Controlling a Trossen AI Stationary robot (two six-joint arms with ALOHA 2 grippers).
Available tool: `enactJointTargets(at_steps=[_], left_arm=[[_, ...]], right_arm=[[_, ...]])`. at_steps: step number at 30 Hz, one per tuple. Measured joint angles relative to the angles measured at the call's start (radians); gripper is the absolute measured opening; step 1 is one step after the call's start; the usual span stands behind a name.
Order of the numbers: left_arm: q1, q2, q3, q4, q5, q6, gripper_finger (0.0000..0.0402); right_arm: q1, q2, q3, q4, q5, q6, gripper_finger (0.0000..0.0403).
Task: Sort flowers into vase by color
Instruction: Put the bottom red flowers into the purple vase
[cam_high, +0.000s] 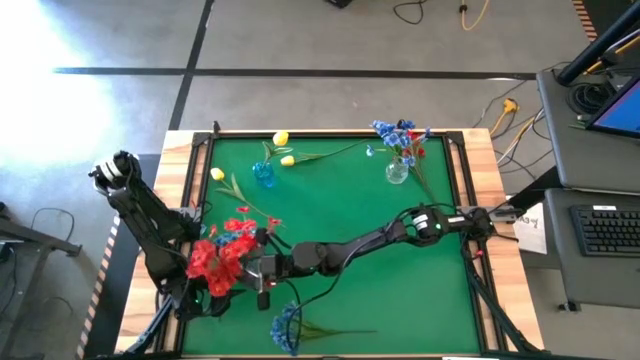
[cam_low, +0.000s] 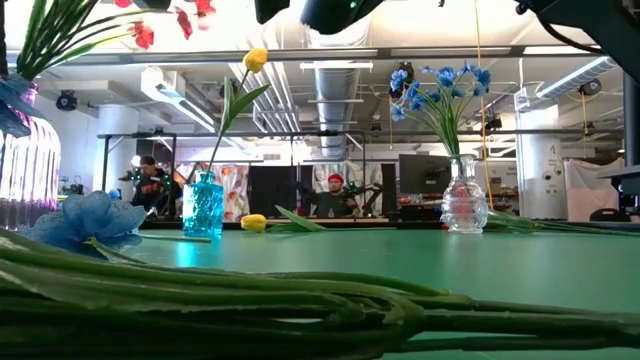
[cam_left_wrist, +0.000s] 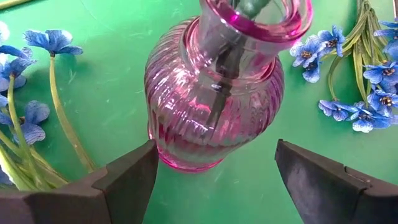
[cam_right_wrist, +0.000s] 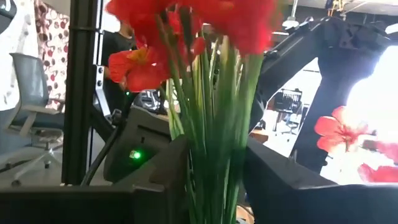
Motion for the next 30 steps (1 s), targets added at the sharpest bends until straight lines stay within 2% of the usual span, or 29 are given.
enactJointTargets(at_steps=[3,8,15,21,27,30], left_arm=[[0.0,0.0,0.0,0.002,0.0,-0.007,0.031],[0.0,0.0,0.001,0.003,0.0,-0.008,0.031],[0.0,-0.002,0.038,-0.017,0.015,-0.008,0.031],[0.0,-0.002,0.095,-0.104,0.027,-0.008,0.031],[-0.001,-0.003,0.162,-0.218,0.029,-0.007,0.031],[-0.001,-0.003,0.184,-0.254,0.062,-0.007,0.031]], right_arm=[[0.008,-0.026,0.002,-0.064,0.006,-0.013,0.0162],[0.016,-0.072,0.005,-0.192,0.077,-0.015,0.0199],[0.017,-0.087,0.005,-0.281,0.078,-0.004,0.0225],[0.017,-0.108,0.005,-0.329,0.08,0.019,0.025],[0.017,-0.131,0.005,-0.408,0.08,0.046,0.0291],[0.018,-0.146,0.005,-0.447,0.08,0.049,0.0311]])
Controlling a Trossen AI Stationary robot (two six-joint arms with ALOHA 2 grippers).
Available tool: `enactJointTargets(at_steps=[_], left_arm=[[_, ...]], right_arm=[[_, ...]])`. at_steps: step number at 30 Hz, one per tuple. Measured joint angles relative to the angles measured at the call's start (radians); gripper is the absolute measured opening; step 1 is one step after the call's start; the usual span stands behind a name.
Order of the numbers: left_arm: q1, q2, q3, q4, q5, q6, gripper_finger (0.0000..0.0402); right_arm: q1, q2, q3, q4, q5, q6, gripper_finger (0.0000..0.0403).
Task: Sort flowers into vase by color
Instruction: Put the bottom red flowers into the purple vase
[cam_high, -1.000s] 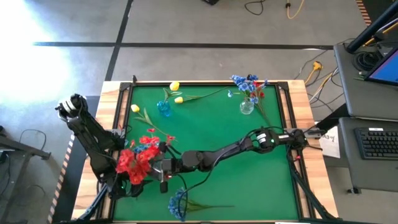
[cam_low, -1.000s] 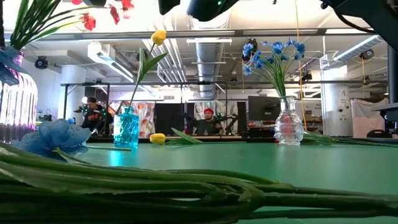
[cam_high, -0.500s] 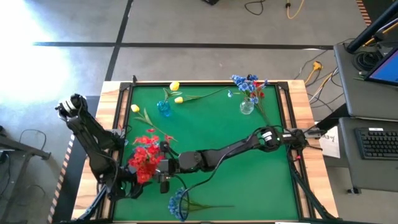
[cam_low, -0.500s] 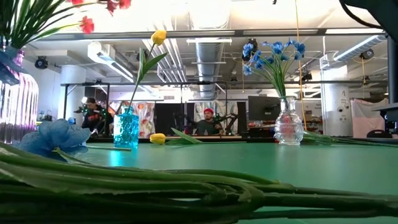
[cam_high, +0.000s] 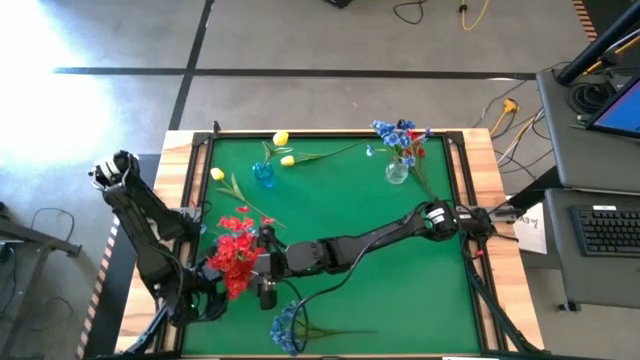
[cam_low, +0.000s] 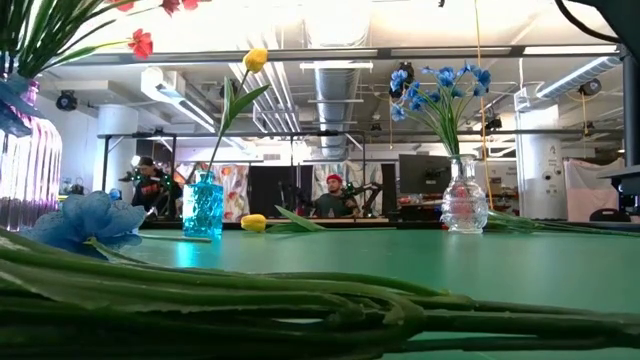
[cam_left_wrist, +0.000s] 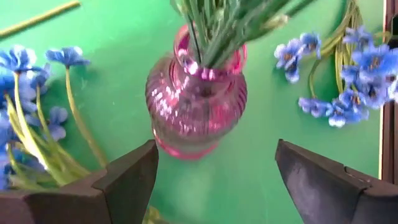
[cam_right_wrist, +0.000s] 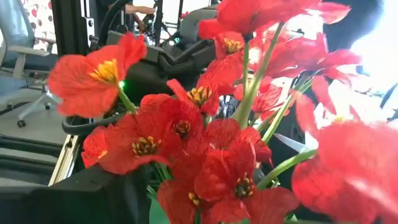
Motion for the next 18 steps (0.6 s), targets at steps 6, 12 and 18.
enactJointTargets(at_steps=[6,12,18], left_arm=[[0.0,0.0,0.046,-0.072,0.034,-0.001,0.031],[0.0,0.0,0.11,-0.151,0.034,-0.001,0.031],[-0.002,0.0,0.142,-0.2,0.064,-0.014,0.031]], right_arm=[[0.0,-0.026,0.0,-0.093,-0.001,0.034,0.0344],[0.002,-0.041,0.0,-0.15,-0.001,0.041,0.0354],[0.002,-0.076,0.0,-0.229,-0.001,0.057,0.0354]])
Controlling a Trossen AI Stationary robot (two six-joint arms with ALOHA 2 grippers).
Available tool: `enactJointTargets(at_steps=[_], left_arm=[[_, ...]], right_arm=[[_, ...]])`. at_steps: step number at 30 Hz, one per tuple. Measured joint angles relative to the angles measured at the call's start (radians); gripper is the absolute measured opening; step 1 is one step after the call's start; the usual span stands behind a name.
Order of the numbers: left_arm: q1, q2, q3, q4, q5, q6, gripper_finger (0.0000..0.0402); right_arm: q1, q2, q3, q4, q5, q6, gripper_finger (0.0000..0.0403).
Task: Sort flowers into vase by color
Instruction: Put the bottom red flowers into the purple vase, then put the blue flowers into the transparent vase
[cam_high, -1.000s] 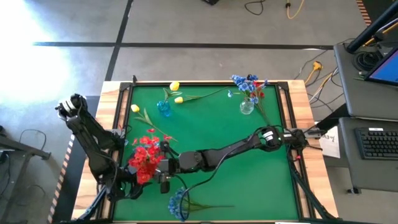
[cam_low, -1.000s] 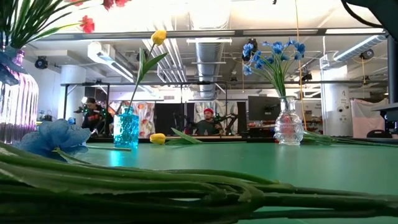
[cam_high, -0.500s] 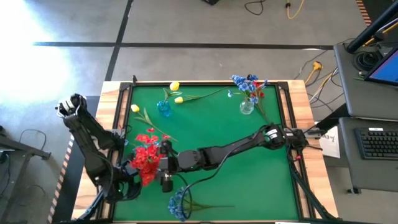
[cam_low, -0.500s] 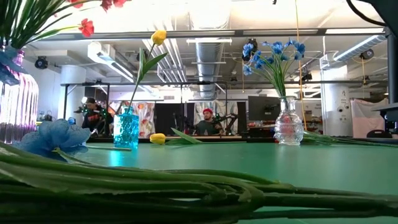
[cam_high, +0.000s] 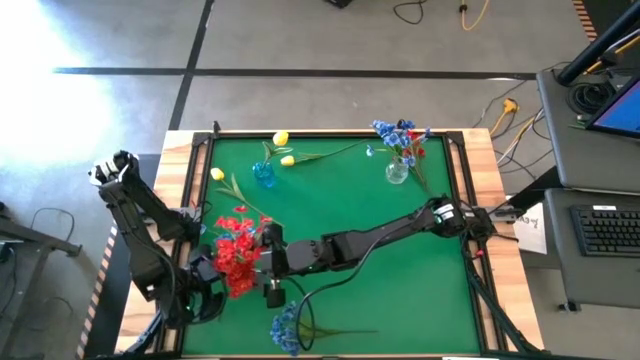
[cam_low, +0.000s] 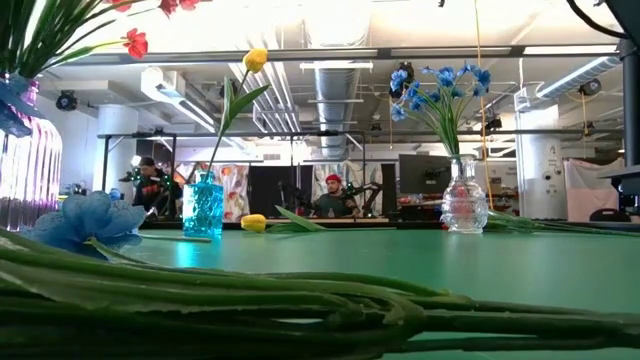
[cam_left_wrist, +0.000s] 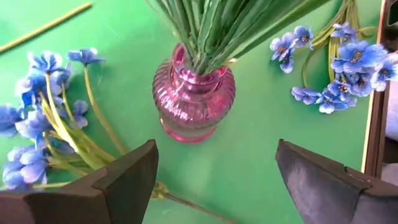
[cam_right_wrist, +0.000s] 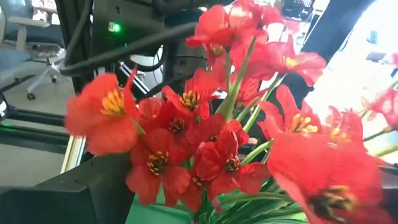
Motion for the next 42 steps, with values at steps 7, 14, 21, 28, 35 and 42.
enactJointTargets(at_steps=[7,14,21,28,35,42], left_arm=[[0.0,0.0,-0.003,-0.099,0.112,-0.113,0.031],[0.0,0.0,-0.004,-0.162,0.212,-0.176,0.031],[0.0,0.0,-0.003,-0.169,0.31,-0.199,0.031],[-0.003,0.0,0.018,-0.201,0.322,-0.199,0.031],[-0.006,-0.001,0.137,-0.29,0.346,-0.206,0.031],[-0.015,-0.001,0.24,-0.395,0.316,-0.204,0.031]], right_arm=[[0.002,-0.023,0.0,-0.077,0.0,0.019,0.0354],[0.004,-0.061,0.0,-0.155,0.001,0.036,0.0354],[0.004,-0.124,0.0,-0.267,0.001,0.065,0.0354],[0.004,-0.182,0.0,-0.417,0.0,0.12,0.0354],[0.008,-0.254,0.0,-0.686,-0.001,0.266,0.0354],[0.056,-0.276,-0.003,-0.951,-0.004,0.348,0.0354]])
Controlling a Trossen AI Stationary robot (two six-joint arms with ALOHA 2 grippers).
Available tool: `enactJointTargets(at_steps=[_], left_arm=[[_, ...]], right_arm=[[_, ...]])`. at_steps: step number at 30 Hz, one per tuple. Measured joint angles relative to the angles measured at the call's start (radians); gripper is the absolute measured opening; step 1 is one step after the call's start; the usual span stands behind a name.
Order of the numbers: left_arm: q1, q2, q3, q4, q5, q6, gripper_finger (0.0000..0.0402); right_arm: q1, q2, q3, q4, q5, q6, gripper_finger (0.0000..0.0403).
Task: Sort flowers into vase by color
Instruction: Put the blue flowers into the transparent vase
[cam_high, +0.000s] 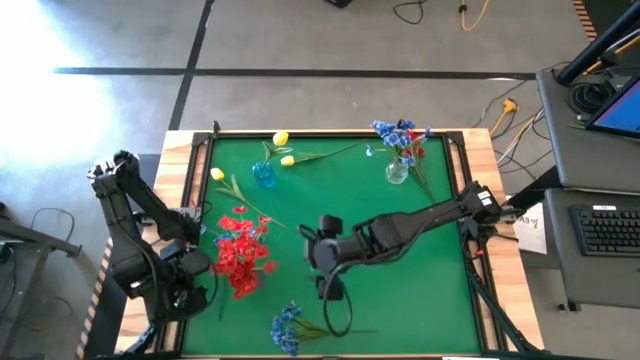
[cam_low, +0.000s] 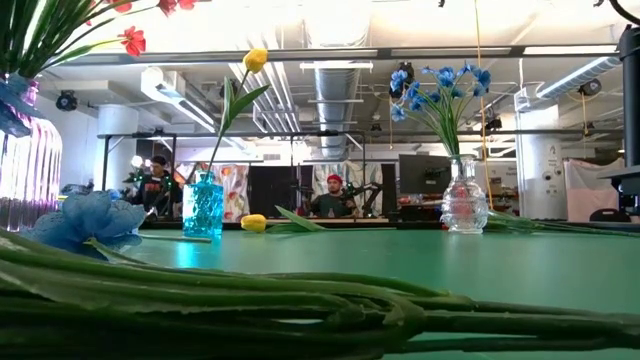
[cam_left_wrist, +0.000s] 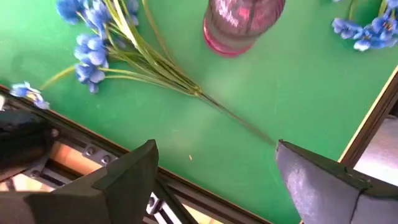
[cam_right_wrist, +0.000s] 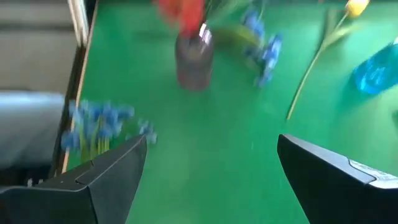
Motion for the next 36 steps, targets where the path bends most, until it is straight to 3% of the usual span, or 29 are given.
enactJointTargets(at_steps=[10,18,23,30,36], left_arm=[[-0.012,0.001,0.113,-0.116,-0.031,0.02,0.031],[-0.044,0.001,0.214,-0.207,-0.003,0.026,0.031],[-0.047,0.001,0.267,-0.213,-0.111,0.063,0.031],[-0.046,0.001,0.326,-0.214,-0.281,0.094,0.031],[-0.046,0.001,0.337,-0.213,-0.324,0.095,0.031]], right_arm=[[0.101,0.038,-0.179,-0.005,-0.026,0.125,0.0354],[0.132,0.038,-0.419,0.357,-0.105,0.195,0.0351],[0.159,0.039,-0.504,0.545,-0.106,0.175,0.0338],[0.184,0.088,-0.499,0.586,-0.104,0.167,0.0327],[0.208,0.15,-0.466,0.591,-0.105,0.167,0.0327]])
